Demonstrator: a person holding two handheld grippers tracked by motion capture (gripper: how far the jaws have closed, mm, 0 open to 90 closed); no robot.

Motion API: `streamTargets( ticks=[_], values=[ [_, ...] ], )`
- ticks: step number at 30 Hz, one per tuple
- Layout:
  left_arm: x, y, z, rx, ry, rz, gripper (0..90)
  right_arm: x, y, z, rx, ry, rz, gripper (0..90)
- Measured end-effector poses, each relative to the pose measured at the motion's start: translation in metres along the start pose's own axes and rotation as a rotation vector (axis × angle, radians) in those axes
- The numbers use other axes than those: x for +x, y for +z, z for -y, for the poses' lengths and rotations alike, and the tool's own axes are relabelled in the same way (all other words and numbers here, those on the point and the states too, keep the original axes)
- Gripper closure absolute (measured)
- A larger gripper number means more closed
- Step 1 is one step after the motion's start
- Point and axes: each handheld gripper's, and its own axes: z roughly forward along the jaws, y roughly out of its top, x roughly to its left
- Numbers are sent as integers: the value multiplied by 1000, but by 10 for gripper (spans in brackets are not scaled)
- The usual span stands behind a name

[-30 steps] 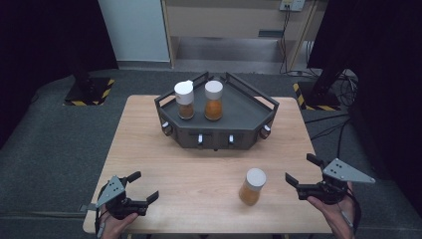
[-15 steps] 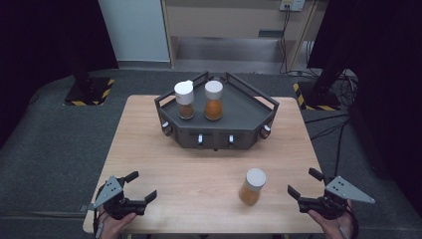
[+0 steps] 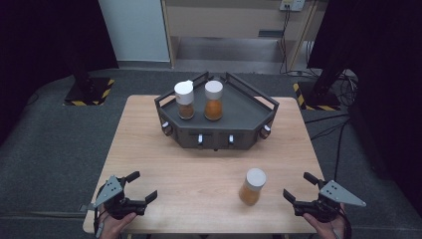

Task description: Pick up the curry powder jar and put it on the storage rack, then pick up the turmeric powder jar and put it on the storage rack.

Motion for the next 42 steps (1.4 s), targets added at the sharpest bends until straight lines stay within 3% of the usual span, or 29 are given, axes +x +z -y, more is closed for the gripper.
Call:
streamTargets(
  ticks=[42],
  values=[
    [2,3,0,4,0,19,0,-3,-2,4,-11,25,-7,17]
  ],
)
